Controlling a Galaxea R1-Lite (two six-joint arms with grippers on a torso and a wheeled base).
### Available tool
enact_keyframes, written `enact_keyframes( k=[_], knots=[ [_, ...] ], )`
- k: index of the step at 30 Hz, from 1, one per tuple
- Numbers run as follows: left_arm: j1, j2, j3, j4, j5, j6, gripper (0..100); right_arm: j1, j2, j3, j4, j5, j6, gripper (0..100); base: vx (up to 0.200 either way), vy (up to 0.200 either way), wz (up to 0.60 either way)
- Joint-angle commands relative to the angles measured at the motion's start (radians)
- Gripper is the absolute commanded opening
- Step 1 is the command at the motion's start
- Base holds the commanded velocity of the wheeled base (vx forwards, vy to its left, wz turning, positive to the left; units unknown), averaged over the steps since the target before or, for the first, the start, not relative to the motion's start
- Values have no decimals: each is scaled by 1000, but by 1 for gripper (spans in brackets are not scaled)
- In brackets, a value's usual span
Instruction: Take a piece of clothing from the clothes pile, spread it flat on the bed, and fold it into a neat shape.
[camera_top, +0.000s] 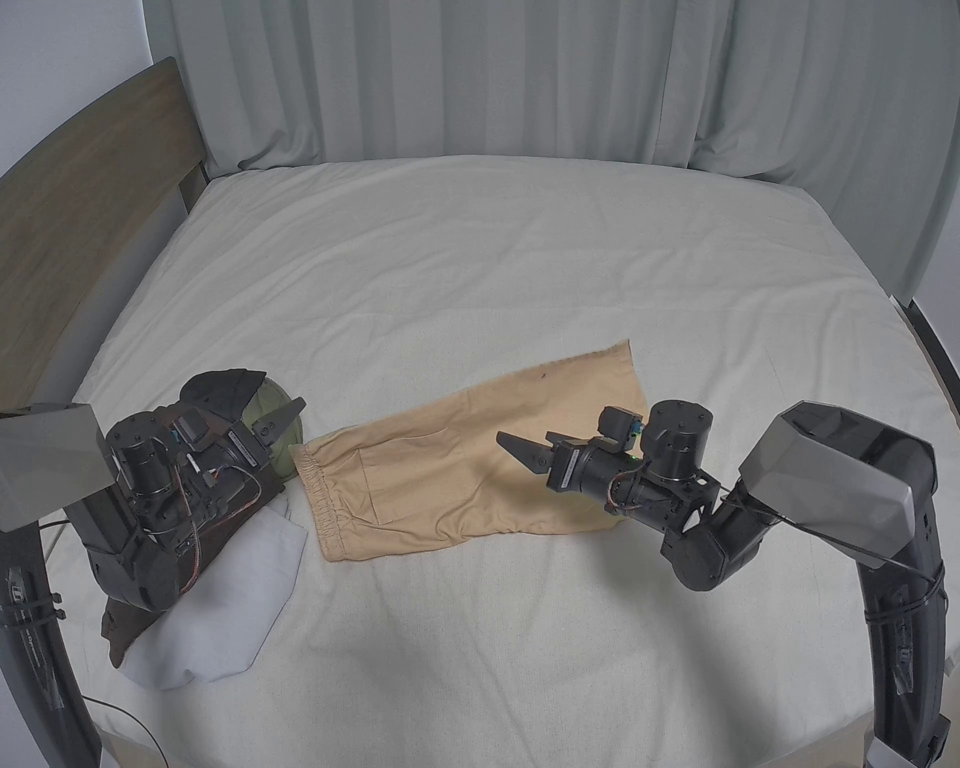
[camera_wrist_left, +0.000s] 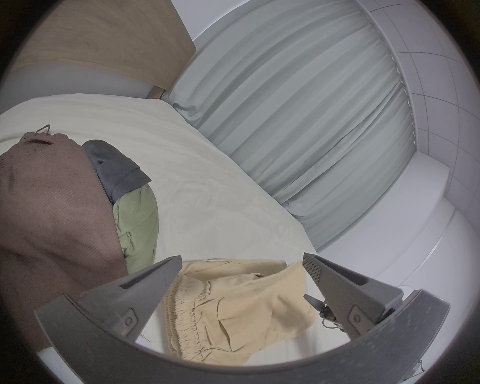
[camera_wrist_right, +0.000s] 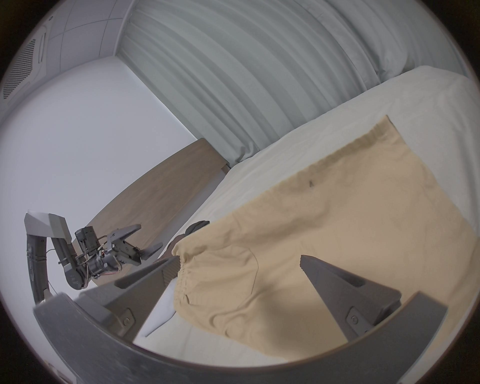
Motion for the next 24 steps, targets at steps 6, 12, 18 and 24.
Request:
enact_keyframes(
  k=[6, 12, 18, 24],
  knots=[
    [-51, -59, 55, 0, -17, -21, 100, -10, -76, 244, -121, -6, 1, 100, 0, 0, 0],
    [-81, -65, 76, 0, -22, -23, 100, -13, -74, 333, -185, -32, 1, 100, 0, 0, 0],
    [-85, -48, 76, 0, -22, -21, 100, -27, -68, 428, -251, -32, 3, 100, 0, 0, 0],
    [-86, -48, 78, 0, -22, -21, 100, -44, -60, 496, -279, -36, 20, 100, 0, 0, 0]
  ],
)
